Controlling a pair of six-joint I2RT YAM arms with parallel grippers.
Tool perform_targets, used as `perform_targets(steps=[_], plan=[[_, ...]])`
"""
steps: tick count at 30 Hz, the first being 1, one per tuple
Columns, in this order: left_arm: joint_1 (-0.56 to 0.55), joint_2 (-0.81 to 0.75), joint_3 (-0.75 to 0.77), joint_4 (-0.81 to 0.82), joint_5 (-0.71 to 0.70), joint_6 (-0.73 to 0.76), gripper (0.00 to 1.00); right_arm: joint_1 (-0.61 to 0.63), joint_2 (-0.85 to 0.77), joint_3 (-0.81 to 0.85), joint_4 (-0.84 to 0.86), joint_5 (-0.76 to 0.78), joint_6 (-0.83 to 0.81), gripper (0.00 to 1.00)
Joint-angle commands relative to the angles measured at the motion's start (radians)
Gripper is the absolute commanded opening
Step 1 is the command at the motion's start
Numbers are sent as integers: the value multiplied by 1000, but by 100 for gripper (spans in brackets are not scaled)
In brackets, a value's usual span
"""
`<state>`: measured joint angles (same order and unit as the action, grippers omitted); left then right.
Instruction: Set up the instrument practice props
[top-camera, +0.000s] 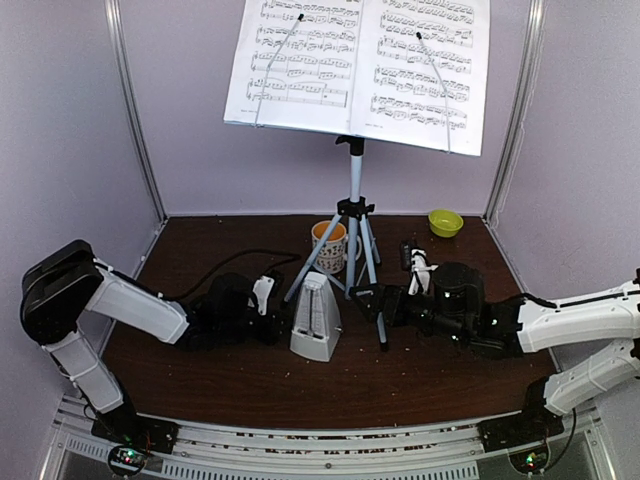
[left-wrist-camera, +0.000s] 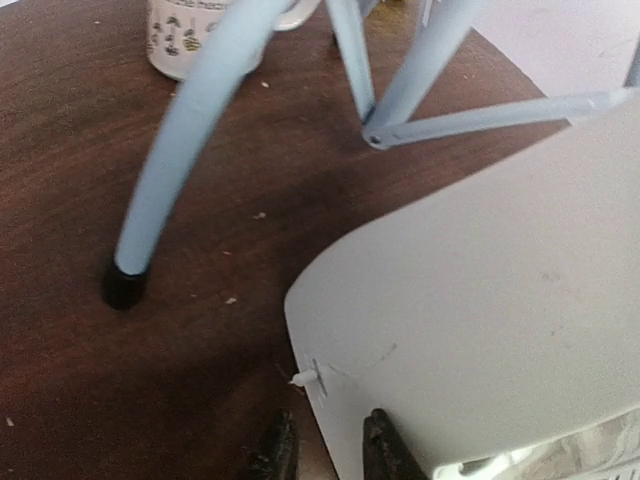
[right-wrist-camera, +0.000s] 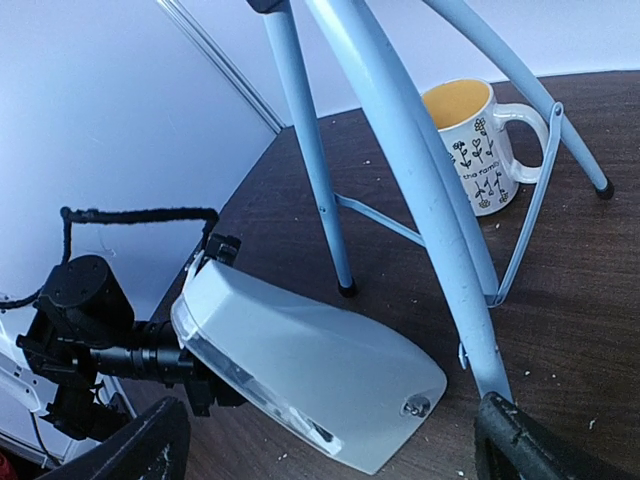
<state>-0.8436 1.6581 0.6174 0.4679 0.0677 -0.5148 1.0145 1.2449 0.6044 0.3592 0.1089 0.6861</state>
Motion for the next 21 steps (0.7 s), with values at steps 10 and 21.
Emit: perform_targets(steps=[10,21], plan=[[-144,43,8,234,106,39,24,28,-11,67,-80,49,6,100],[-5,-38,-176,466,107,4,35,157,111,283,-365,301,49,100]])
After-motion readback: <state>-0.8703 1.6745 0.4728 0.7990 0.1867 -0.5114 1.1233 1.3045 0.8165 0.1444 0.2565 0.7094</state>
